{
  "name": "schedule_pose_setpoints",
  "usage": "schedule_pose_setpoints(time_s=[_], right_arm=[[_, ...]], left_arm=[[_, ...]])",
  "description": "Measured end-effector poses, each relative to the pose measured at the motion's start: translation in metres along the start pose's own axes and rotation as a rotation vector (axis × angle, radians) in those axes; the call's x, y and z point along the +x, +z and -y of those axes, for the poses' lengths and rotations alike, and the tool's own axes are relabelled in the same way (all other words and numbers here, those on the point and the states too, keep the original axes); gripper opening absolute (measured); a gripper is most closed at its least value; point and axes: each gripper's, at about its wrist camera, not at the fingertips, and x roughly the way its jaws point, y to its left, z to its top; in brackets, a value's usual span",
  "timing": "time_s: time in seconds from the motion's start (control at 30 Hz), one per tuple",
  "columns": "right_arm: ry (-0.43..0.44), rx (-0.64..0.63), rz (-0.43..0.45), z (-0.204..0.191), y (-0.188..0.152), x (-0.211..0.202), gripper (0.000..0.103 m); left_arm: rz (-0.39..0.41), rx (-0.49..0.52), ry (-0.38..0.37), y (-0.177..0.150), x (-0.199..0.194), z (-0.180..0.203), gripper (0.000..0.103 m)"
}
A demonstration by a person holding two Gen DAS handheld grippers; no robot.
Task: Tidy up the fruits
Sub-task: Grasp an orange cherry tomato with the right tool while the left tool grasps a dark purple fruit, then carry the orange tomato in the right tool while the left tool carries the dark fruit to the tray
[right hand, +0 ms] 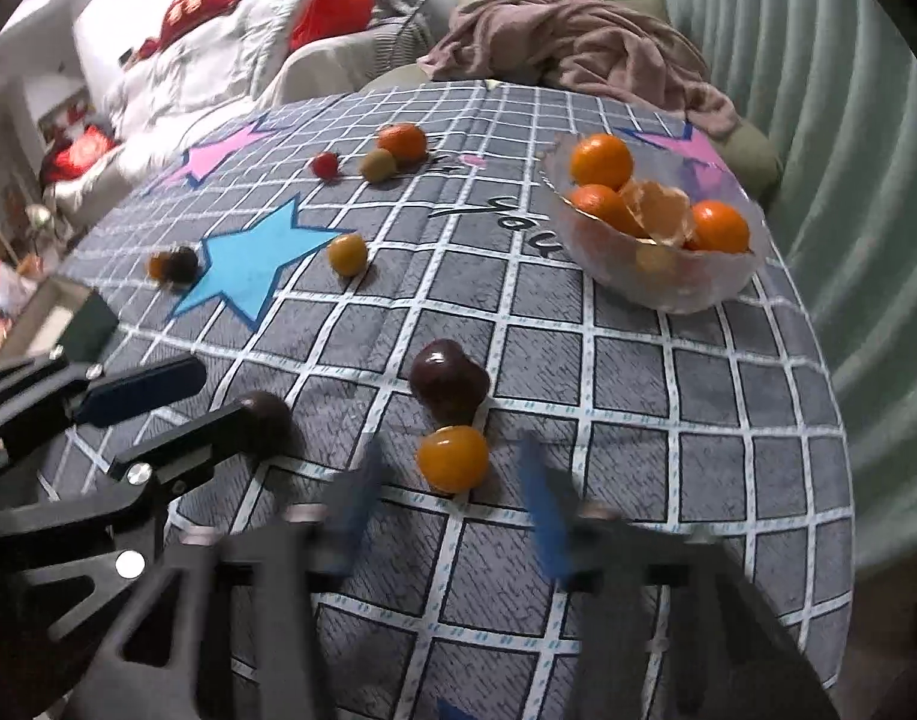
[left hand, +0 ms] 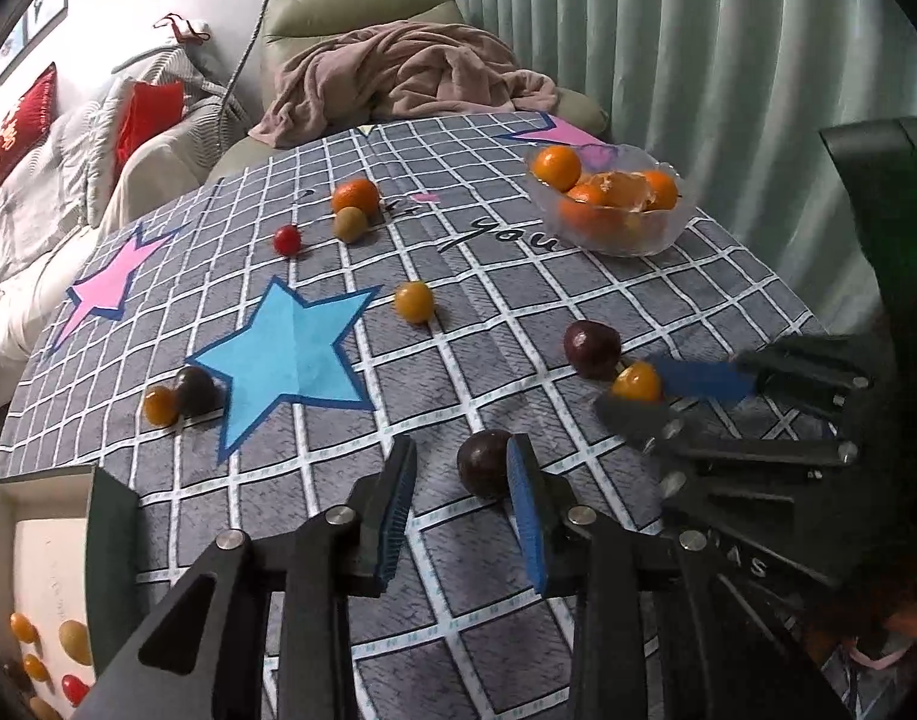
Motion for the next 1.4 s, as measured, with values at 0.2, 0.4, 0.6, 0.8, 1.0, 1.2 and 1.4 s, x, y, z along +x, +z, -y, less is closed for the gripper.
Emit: schedule_pose_setpoints(time_s=[0.2,0.4,0.6,0.8,1.0,1.2,1.4], right_arm=[[0.019,0.06,0.001,0.014,-0.009,-0.008,0.023],[0.028,0.115,-0.001,0.026,-0.018,-0.017,0.023],[0.074,0.186,0.003,0.035,-0.024,-0.03,0.023],[0.088,0.189,0.009,0.025,-0.024,-0.049,0.023],[0.124,0.183,0.024,0.005,-0.02,-0.069,0.023],[0.167,0.121,0.048,-0.04,-0.005,-0.089,0.023],[0.21,0.032,0.064,-0.094,0.011,-0.102,0.023]], left_arm=[[-0.022,0.027,-0.04,0.001,0.01,0.014,0.032],[-0.016,0.011,-0.056,-0.001,0.008,0.017,0.024],[-0.002,-0.046,-0.043,0.0,-0.012,0.001,0.024],[0.001,-0.097,-0.01,-0.006,-0.041,-0.018,0.024],[0.008,-0.136,0.047,-0.017,-0.074,-0.04,0.024],[0.024,-0.204,0.084,-0.033,-0.106,-0.073,0.024],[0.041,-0.249,0.129,-0.052,-0.135,-0.108,0.024]])
